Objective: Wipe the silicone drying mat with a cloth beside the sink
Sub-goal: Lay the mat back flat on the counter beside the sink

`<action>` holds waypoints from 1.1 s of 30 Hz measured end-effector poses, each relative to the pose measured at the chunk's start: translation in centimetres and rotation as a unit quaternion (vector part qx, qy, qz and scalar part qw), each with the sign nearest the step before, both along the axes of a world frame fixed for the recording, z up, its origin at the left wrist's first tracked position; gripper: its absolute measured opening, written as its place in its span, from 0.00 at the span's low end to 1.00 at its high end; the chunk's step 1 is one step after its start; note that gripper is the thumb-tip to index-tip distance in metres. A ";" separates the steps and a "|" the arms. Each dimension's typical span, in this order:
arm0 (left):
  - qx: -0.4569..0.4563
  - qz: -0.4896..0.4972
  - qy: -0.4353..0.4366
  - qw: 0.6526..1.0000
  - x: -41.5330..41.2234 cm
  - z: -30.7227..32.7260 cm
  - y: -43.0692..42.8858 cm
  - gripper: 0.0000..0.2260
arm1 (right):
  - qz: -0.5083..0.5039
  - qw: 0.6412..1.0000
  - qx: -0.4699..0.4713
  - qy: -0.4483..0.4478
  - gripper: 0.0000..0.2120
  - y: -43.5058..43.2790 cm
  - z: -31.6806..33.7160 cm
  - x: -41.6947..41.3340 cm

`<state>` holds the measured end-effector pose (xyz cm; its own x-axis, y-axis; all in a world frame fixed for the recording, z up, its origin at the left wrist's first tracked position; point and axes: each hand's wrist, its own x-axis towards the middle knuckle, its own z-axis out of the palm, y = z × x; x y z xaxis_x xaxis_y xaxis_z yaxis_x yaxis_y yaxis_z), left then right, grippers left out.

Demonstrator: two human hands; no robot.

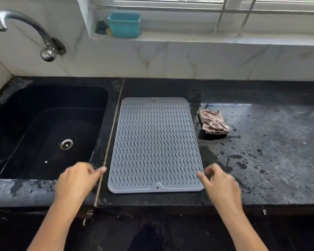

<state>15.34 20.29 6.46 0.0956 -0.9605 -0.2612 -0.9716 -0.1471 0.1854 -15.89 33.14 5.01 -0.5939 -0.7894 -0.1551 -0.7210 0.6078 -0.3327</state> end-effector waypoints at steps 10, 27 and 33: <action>0.033 -0.207 -0.018 0.978 -15.4 -2.5 -19.1 0.38 | 0.174 0.982 0.068 -0.015 0.30 -25.2 -0.8 -2.5; 0.156 -0.236 0.007 0.959 -14.7 -6.3 -22.4 0.46 | 0.217 0.940 0.260 -0.047 0.45 -29.1 -3.7 -4.5; 0.033 -0.218 -0.016 0.975 -16.2 -4.9 -17.4 0.36 | 0.154 0.981 0.120 0.014 0.36 -26.2 -3.2 -0.4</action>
<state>-0.85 2.86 1.59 -0.3082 -0.8933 -0.3272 -0.9499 0.2700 0.1575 -16.28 6.96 1.80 -0.3389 -0.8746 -0.3467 -0.8896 0.4178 -0.1845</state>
